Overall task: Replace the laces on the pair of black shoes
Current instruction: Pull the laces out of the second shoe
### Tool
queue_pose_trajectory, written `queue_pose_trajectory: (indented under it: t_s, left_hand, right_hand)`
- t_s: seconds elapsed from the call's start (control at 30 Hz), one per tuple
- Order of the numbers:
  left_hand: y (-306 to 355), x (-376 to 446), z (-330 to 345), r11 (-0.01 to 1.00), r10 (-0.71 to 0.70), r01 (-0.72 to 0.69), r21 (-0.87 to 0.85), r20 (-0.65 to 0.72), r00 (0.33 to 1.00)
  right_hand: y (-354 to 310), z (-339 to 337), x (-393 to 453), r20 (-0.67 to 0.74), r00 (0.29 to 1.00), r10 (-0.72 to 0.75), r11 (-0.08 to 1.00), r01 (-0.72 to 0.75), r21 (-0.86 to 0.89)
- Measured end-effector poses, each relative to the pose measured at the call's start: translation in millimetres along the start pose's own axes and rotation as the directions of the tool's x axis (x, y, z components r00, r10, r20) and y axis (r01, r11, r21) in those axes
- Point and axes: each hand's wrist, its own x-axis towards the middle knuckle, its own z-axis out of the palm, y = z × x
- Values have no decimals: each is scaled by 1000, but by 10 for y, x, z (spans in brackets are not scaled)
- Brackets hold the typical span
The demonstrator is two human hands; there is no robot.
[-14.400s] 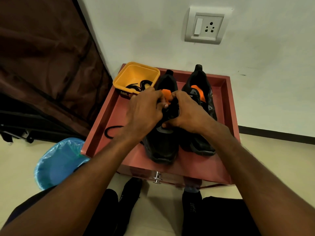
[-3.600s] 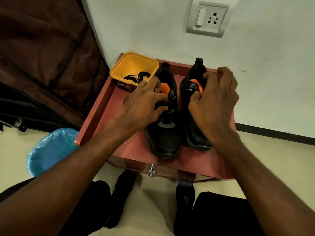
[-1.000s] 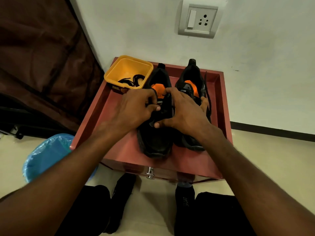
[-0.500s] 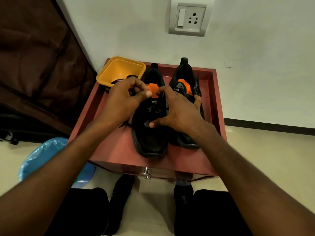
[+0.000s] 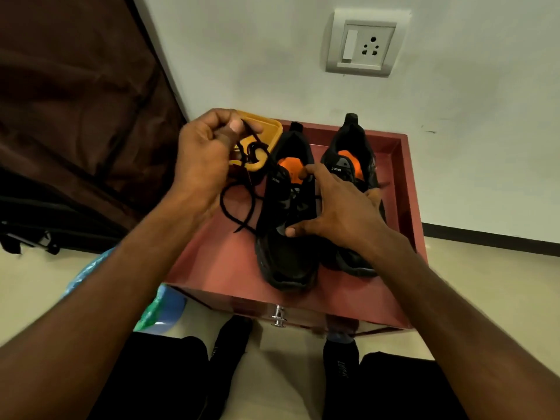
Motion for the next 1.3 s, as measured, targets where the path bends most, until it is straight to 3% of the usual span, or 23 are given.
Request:
queue_pose_trajectory:
  t_s: [0.03,0.1,0.13,0.2,0.3,0.57,0.67,0.77,0.83,0.9,0.97,1.03,1.13,1.2,1.3]
  left_hand:
    - [30,-13,2,986,-77,79,-144,18,997]
    - [-10,-52,51,973,-157,167,-159,70,985]
    - [-76,-72,81,988,-144,149,-52,86,986]
    - [-256,-115,125,957,-27,-27,289,181,983]
    - [-480,-227,198,707,10,-294,643,407,913]
    - [-471,-262,287,512,-48,-307,802,383,922]
    - [-409,-177,247,786,-64,-83,613,214,975]
    - [-255,-24,145,971,-147,152,183,-37,988]
    - [-166,-35,148,958,-243,233,-167,-40,969]
    - [-121,-121,215,892,-300,297,-340,45,953]
    - [-191,-193,287,949,-261,275,-152,107,959]
    - [-309,-219,323,969,-151,110,221,178,972]
    - [-429,-259,310,759,-80,-163,630,339,937]
    - [-482,-294,309,587,-33,-313,747,408,912]
    - [-493,-297,298,579,17,-318,751,378,926]
  right_hand:
    - [-5,4,3,-1,1000,3,1000,-3,-12]
    - [-18,11,11,-1,1000,15,999,-15,-43]
    - [-29,12,13,2,1000,20,998,-20,-53]
    - [-45,12,24,10,1000,20,999,-19,-44]
    - [-39,16,23,16,1000,-2,1000,2,3]
    - [-45,-2,4,15,1000,20,994,-18,-112]
    - [-31,-37,15,18,999,33,993,-31,-115]
    - [-20,-54,9,28,999,38,995,-35,-95]
    - [-33,-48,9,31,999,33,996,-30,-86]
    - [-52,-37,8,34,999,30,995,-27,-91]
    - [-57,-33,19,40,999,33,996,-29,-86]
    - [-54,-24,29,38,999,36,996,-33,-77]
    - [-49,-3,37,37,999,28,997,-25,-70]
    - [-47,0,39,42,999,30,998,-28,-61]
    - [-55,-12,34,41,999,34,998,-32,-56]
